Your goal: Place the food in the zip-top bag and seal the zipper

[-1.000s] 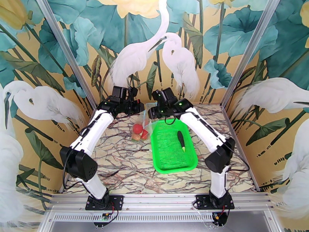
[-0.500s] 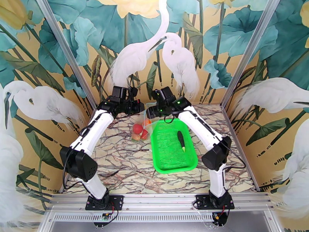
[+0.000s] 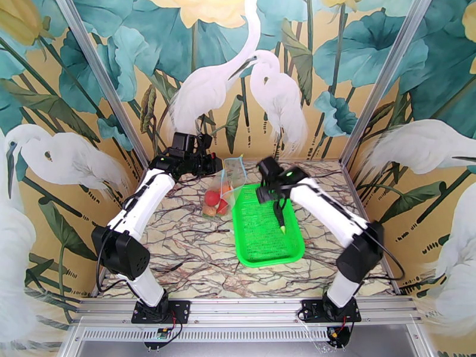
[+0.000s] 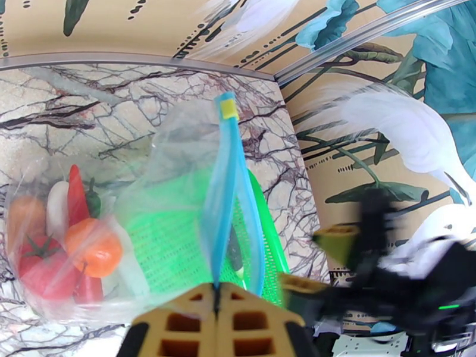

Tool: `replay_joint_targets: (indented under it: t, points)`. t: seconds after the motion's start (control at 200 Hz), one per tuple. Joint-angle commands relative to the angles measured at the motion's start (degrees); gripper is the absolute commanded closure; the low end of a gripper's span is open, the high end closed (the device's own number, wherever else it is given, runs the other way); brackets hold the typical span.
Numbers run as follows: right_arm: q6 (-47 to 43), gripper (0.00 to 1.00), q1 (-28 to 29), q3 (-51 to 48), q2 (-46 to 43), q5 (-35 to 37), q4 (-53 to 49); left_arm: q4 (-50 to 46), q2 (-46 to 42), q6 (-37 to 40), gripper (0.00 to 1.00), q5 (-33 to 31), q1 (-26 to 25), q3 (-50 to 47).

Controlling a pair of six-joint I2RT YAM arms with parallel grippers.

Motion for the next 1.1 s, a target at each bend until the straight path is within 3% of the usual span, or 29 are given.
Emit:
replay_joint_targets:
  t: [0.0, 0.44, 0.795, 0.88, 1.095]
  points:
    - [2.2, 0.23, 0.0, -2.9, 3.0, 2.3, -1.0, -1.2, -1.4, 1.3, 1.0, 0.6, 0.5, 1.2]
    - [4.4, 0.19, -1.9, 2.1, 16.7, 0.6, -1.3, -2.2, -1.9, 2.0, 1.0, 0.5, 0.6, 0.6]
    - [6.1, 0.19, -3.2, 5.0, 21.6, -1.9, -0.5, -3.4, -1.9, 2.8, 1.0, 0.5, 1.6, 0.8]
    - [6.6, 0.14, -3.7, 5.3, 22.7, -4.1, 0.0, -3.7, -1.6, 3.0, 1.0, 0.8, 1.8, 1.1]
    - [6.2, 0.15, -5.1, 3.9, 22.5, -15.5, 4.6, -4.8, -0.6, 3.6, 1.0, 1.2, 2.4, 2.6]
